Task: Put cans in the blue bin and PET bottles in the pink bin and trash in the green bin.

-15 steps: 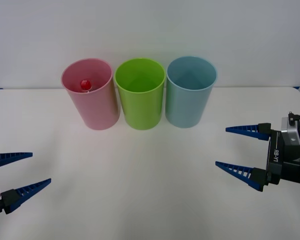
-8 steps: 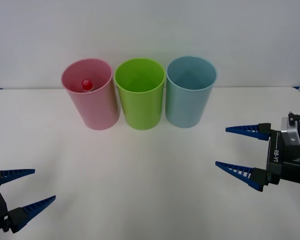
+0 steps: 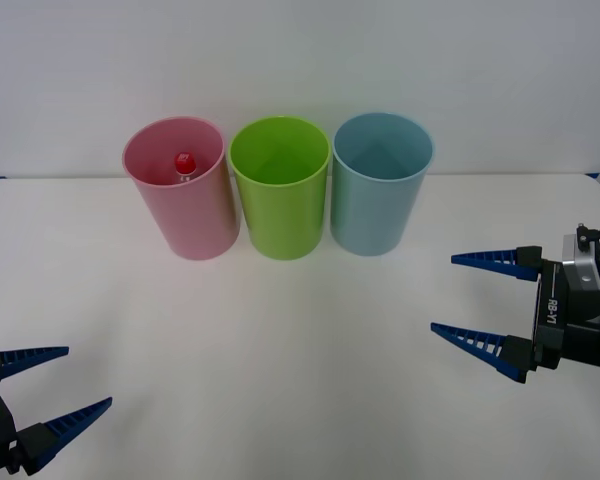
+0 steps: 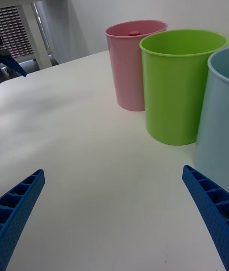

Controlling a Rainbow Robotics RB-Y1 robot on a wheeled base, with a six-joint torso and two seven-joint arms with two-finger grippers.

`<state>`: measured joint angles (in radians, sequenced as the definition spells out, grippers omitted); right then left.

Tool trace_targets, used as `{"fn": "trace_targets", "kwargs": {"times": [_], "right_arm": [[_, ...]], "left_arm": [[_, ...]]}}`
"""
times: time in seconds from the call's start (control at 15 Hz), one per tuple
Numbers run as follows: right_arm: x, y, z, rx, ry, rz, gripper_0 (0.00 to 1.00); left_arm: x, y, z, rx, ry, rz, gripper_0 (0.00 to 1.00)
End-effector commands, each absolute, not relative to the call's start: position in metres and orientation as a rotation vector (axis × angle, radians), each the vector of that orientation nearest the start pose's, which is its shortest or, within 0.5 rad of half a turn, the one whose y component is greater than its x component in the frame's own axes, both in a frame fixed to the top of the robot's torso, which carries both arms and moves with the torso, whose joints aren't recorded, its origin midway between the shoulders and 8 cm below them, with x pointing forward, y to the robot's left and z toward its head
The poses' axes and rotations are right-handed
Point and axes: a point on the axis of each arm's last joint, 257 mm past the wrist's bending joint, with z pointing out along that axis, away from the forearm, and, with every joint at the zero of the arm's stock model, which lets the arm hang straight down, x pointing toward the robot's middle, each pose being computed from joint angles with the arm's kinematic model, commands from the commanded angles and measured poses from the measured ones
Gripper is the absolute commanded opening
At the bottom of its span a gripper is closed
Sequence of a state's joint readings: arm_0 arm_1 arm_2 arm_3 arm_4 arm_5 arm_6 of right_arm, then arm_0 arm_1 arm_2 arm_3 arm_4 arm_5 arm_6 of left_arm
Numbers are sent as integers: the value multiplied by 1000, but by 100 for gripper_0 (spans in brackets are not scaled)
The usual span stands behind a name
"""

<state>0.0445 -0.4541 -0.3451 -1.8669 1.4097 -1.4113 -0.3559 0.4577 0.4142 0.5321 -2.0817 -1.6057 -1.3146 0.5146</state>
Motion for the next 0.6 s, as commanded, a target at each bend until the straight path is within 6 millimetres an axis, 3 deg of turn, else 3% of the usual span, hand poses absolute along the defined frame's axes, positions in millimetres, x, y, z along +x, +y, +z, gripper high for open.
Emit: {"fn": "trace_targets", "kwargs": {"times": [0.07,0.6], "right_arm": [[370,-188,-155,-1040,1544,730,100],[370,-188,-155,-1040,1544,730,100]], "left_arm": [[300,296,-235,728,1991,-462,100],[300,296,-235,728,1991,-462,100]]}}
